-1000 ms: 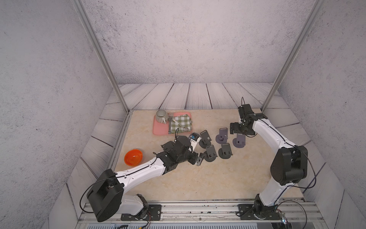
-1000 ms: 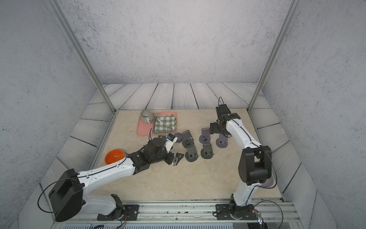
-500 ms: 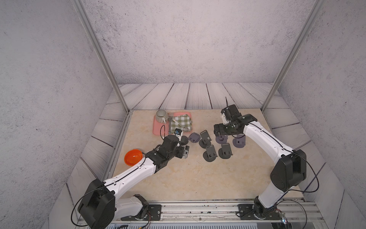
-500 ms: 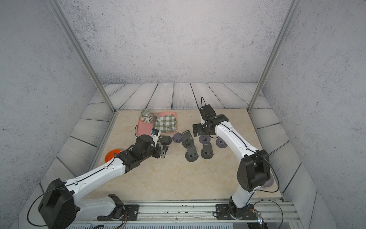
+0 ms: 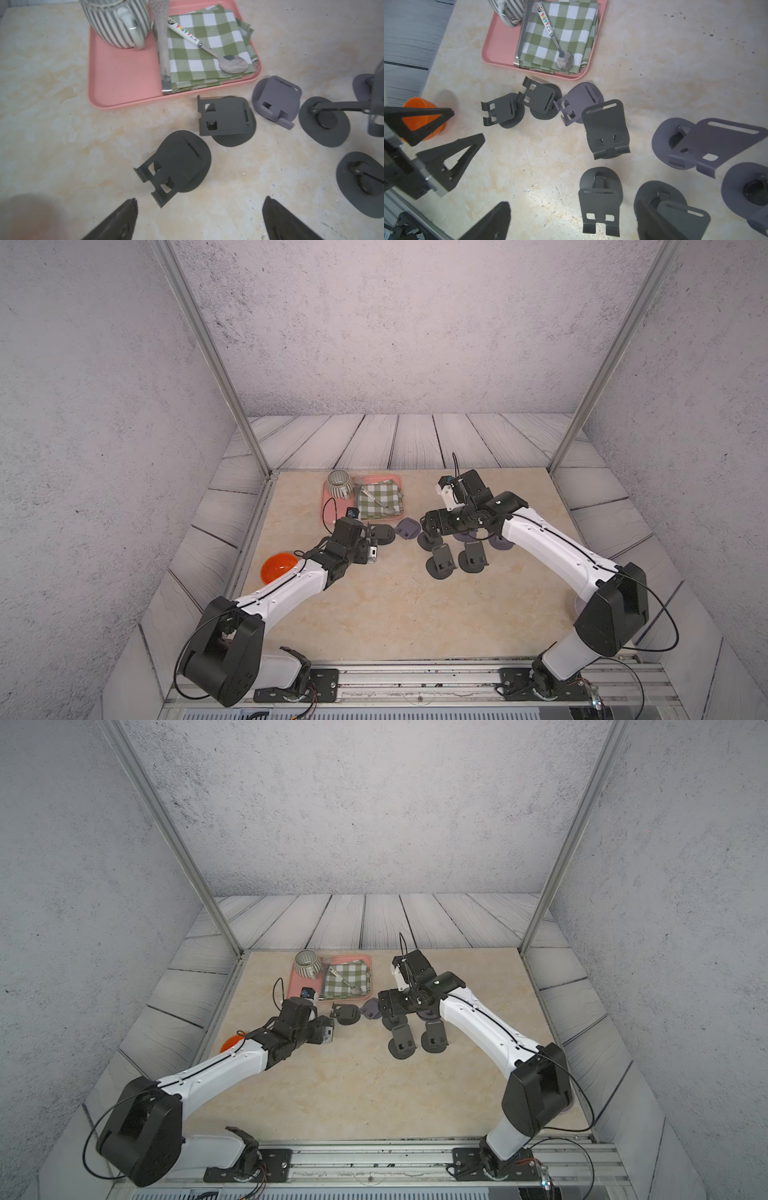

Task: Open the phone stand
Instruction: Adjust the phone stand at the center of the board.

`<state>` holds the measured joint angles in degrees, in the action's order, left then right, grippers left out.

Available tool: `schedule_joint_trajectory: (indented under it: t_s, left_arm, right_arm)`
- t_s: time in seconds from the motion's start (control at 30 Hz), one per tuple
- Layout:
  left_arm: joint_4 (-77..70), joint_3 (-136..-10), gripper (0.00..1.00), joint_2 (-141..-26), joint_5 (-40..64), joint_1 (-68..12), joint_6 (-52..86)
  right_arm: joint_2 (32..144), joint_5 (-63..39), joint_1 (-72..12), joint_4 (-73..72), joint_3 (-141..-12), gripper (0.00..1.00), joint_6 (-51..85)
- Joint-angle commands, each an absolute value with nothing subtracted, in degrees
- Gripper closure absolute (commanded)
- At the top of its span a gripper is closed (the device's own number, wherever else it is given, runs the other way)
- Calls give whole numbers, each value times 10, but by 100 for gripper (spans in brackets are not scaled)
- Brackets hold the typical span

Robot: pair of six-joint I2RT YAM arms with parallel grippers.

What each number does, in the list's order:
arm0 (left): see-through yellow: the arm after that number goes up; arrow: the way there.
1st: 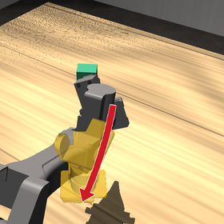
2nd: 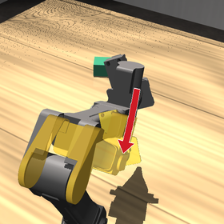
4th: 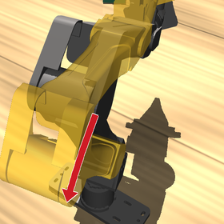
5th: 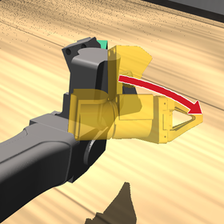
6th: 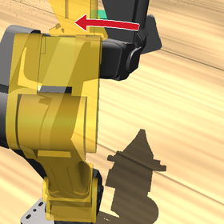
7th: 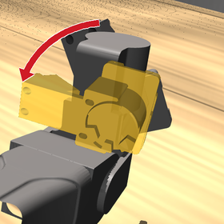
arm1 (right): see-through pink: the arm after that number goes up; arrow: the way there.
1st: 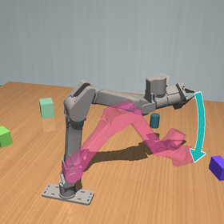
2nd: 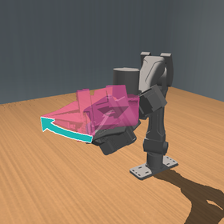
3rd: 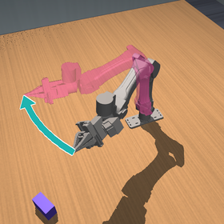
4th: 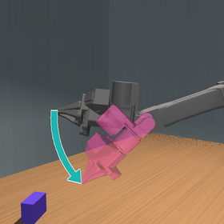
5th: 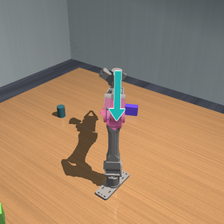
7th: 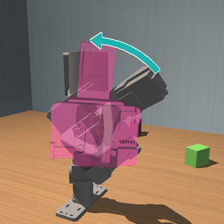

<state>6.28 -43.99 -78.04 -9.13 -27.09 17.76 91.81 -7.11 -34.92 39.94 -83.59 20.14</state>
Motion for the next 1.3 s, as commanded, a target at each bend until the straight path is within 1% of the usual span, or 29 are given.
schedule_joint_trajectory:
  t_s: [0.0, 0.13, 0.23, 0.43, 0.53, 0.57, 0.67, 0.73, 0.8, 0.87, 0.97, 1.0, 1.27]
  left_arm:
    - [45, -443, 1, -801, -96, -240, 198]
    - [32, -456, 5, -834, -105, -211, 215]
    - [27, -470, 12, -861, -105, -195, 226]
    - [28, -506, 38, -913, -110, -174, 236]
    - [23, -519, 46, -933, -106, -160, 237]
    - [19, -523, 51, -942, -103, -155, 237]
    - [26, -544, 62, -969, -89, -138, 241]
    - [34, -558, 74, -984, -72, -128, 245]
    - [43, -576, 85, -1000, -66, -126, 243]
    - [58, -594, 91, -1017, -61, -124, 243]
    - [74, -616, 95, -1036, -57, -123, 243]
    - [75, -621, 100, -1041, -53, -123, 243]
    - [111, -654, 100, -1075, -40, -123, 249]
  right_arm:
    - [911, -88, -372, 372, -825, 11, 216]
    - [932, -92, -399, 344, -814, 21, 223]
    - [957, -96, -415, 327, -813, 29, 228]
    - [1017, -116, -437, 295, -824, 54, 237]
    - [1047, -125, -440, 283, -839, 68, 240]
    - [1058, -129, -441, 281, -848, 72, 241]
    - [1088, -138, -441, 278, -874, 84, 245]
    - [1109, -150, -441, 277, -893, 90, 248]
    - [1130, -158, -442, 277, -910, 92, 252]
    - [1141, -165, -442, 274, -918, 92, 256]
    - [1149, -173, -442, 266, -921, 92, 262]
    - [1150, -174, -442, 263, -921, 92, 263]
    - [1143, -178, -444, 263, -922, 91, 266]
